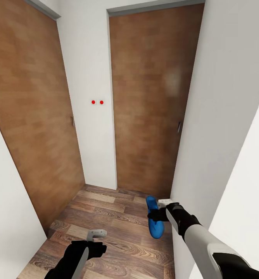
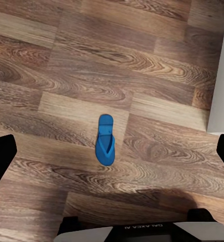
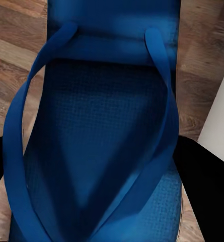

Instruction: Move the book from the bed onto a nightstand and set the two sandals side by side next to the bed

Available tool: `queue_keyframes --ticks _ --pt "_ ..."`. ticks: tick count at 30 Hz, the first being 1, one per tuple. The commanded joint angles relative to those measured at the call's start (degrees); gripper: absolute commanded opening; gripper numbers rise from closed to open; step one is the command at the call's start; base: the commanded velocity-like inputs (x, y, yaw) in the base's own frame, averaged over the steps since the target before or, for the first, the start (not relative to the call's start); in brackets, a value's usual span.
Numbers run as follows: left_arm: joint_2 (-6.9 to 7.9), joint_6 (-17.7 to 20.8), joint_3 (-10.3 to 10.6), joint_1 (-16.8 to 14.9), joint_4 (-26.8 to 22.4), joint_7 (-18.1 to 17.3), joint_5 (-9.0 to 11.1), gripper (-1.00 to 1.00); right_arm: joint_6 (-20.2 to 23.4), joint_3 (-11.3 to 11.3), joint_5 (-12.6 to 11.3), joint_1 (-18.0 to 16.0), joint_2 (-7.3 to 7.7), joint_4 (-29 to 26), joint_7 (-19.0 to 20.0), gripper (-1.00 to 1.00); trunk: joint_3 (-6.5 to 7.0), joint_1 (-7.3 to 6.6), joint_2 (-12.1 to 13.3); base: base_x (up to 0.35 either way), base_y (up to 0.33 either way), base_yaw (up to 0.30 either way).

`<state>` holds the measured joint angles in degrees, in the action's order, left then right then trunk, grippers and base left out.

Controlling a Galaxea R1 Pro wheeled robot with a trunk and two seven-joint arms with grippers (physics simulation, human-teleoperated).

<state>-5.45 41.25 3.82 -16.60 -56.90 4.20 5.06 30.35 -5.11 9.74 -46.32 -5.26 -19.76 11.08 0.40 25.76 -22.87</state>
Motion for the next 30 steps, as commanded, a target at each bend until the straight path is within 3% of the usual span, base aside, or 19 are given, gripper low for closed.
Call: queue_keyframes --ticks 1,9,12,24,30 --pt "0.01 0.23 0.06 -0.01 -0.06 0.44 0.56 1.0 0.28 -0.49 0.62 0.0 -0.04 -0.1 0.71 -1.0 -0.03 0.02 -0.05 0.0 0.0 0.0" --pt "-0.1 -0.03 -0.06 -0.01 0.09 0.44 0.77 1.0 0.45 -0.38 0.7 0.0 -0.14 -0.1 1.92 -1.0 -0.03 0.02 -0.05 0.0 0.0 0.0" --pt "-0.13 -1.89 -0.11 -0.01 1.53 0.46 0.71 1.0 0.49 -0.4 0.71 0.0 -0.17 -0.1 2.01 -1.0 -0.03 0.02 -0.05 0.0 0.0 0.0" --pt "-1.93 -11.66 -0.16 -0.51 19.34 0.38 1.02 1.0 0.61 -0.42 0.71 0.0 -0.11 -0.1 2.1 -1.0 -0.03 0.02 -0.05 0.0 0.0 0.0" --pt "-2.13 -17.06 -0.18 -0.59 26.41 0.53 1.06 1.0 0.59 -0.36 0.78 0.0 -0.23 -0.1 2.08 -1.0 -0.03 0.02 -0.05 0.0 0.0 0.0"
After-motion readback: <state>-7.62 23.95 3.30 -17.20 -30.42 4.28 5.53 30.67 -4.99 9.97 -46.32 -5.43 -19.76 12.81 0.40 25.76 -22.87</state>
